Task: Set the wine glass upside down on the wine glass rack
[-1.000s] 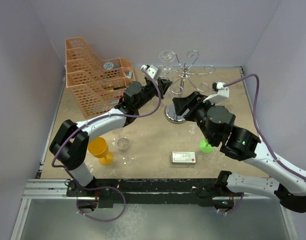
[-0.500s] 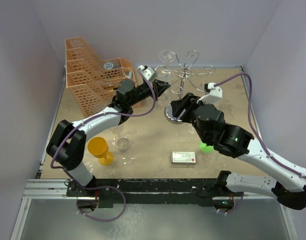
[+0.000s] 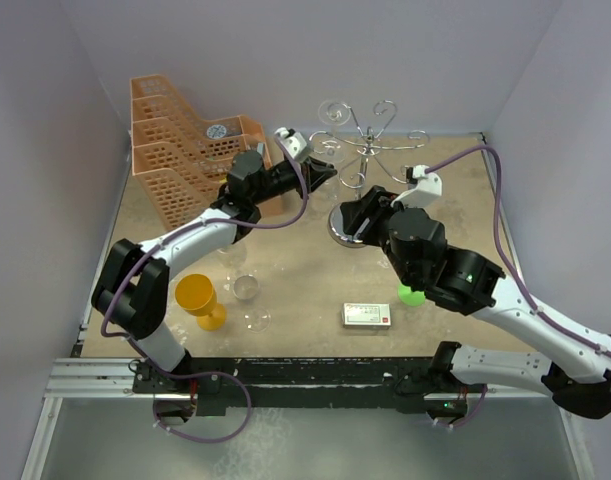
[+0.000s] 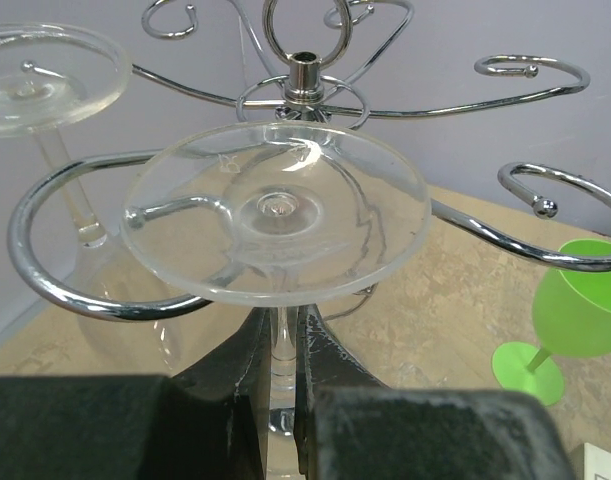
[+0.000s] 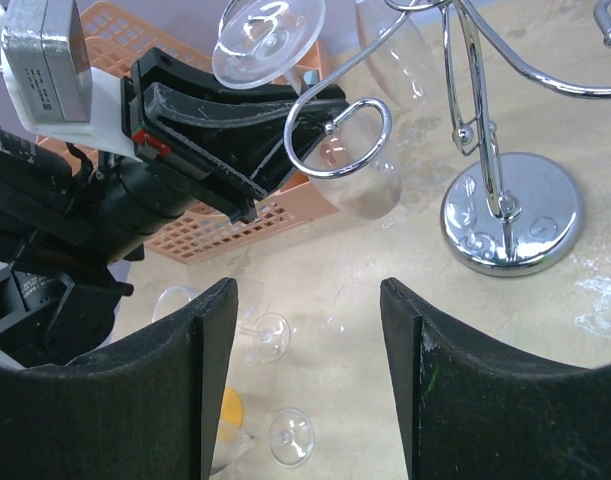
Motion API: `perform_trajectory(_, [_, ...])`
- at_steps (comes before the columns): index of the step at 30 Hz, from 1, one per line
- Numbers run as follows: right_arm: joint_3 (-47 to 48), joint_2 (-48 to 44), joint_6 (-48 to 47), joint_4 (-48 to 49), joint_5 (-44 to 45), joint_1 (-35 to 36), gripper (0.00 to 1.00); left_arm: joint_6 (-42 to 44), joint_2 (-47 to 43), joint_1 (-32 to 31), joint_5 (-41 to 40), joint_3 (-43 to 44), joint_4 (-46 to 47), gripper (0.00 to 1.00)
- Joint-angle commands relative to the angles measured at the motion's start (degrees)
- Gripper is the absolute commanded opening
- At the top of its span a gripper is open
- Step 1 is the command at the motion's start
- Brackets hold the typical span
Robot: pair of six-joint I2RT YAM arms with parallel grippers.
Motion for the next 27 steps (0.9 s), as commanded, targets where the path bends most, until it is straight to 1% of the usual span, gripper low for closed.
perform_trajectory(1, [1.9,-0.3,0.9,1.0,1.5,-0.1,0.61,3.0,0.0,1.3,1.9,4.5,1.8,0.04])
perform_trajectory(9, [1.5,-0.6,0.8,1.9,0.8,-0.1,0.61,5.5,1.6,1.3,1.2,6.4,2.2,0.04])
perform_trajectory(14, [1.3,-0.7,0.8,2.2,0.7,-0.1,0.61,5.0,2.9,1.3,-2.6,7.2,2.6,0.03])
perform_trajectory(21, [1.1,-0.6,0.7,2.8,0.4,-0.1,0.61,1.7,2.8,1.3,-7.6,4.2,9.7,0.02])
perform_trajectory(27, [0.9,-0.6,0.8,3.2,0.0,-0.1,0.61,-0.7,2.6,1.3,-9.7,2.3,15.8,0.0])
